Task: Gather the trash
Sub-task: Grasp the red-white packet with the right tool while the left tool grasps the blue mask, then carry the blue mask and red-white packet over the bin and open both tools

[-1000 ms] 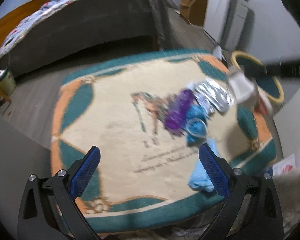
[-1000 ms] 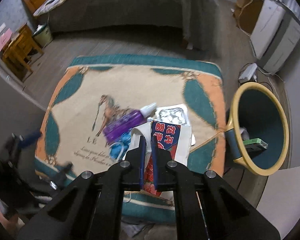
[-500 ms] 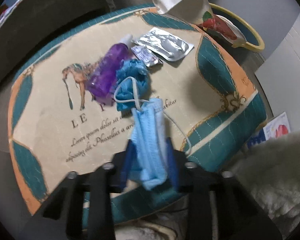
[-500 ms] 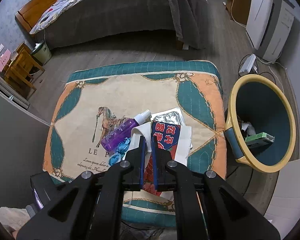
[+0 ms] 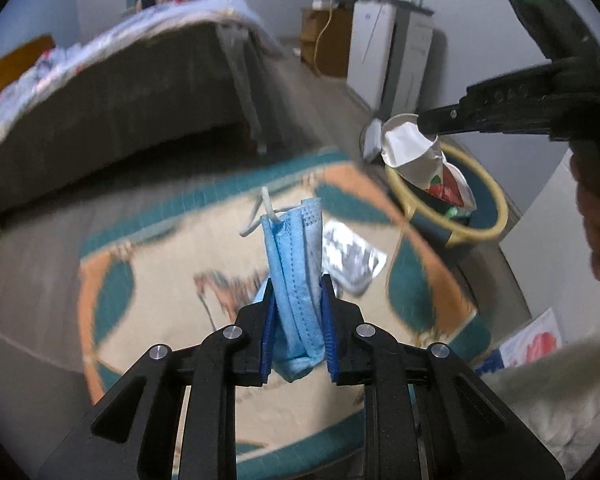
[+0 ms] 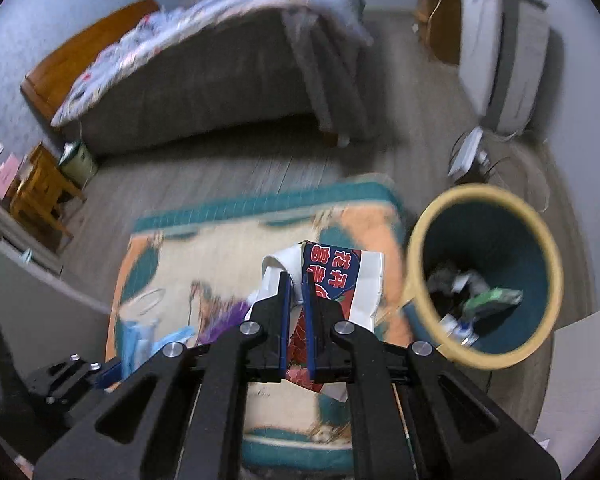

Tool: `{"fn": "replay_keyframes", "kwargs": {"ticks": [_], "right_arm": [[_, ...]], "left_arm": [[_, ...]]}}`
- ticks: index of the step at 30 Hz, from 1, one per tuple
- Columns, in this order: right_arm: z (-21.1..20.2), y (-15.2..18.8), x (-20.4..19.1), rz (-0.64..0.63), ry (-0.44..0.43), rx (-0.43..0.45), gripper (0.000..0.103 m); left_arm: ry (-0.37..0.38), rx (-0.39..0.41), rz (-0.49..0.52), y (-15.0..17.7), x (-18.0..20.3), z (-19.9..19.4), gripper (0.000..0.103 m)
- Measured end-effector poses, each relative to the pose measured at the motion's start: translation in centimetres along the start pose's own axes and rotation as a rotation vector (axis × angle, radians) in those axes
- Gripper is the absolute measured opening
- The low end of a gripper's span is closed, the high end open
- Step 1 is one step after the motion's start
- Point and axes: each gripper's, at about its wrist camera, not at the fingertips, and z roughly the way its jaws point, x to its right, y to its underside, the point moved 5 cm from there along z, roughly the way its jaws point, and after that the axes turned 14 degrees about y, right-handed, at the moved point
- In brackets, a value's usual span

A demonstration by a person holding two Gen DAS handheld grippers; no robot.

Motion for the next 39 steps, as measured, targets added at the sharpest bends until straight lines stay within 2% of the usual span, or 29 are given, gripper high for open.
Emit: {"fn": "replay_keyframes", "kwargs": {"ticks": [5, 8, 12, 20, 28, 39], "right_arm": [[-0.3, -1.4, 2.9, 0.040, 0.012, 0.026, 0.006], [0.2, -1.6, 4.3, 0.056, 0.019, 0.036, 0.006], [1.0, -1.3, 5.5, 0.071, 0.004, 0.022, 0.006], [2.6, -1.6, 6.9, 0.057, 0.013, 0.008, 0.006], [3.9, -2.4, 8.9, 0.061, 0.036, 0.010, 0.006], [5.0, -2.3, 15.6, 0.152, 0.091, -0.003, 0.006]], "left_arm": [[0.020, 0.066, 0.015, -4.8, 0.3, -2.1, 0.022], [0.027, 0.080, 0.032, -5.9, 0.4, -1.6, 0.022], [0.095, 0.110, -0.059, -6.8, -0.8, -0.1, 0.022], [0.106, 0.111, -0.068, -8.5, -0.7, 2.4, 0.022], [0.079, 0.086, -0.016, -9.6, 0.4, 5.0, 0.022], [0.106, 0.069, 0.051, -11.8, 4.8, 9.1, 0.022]]}}
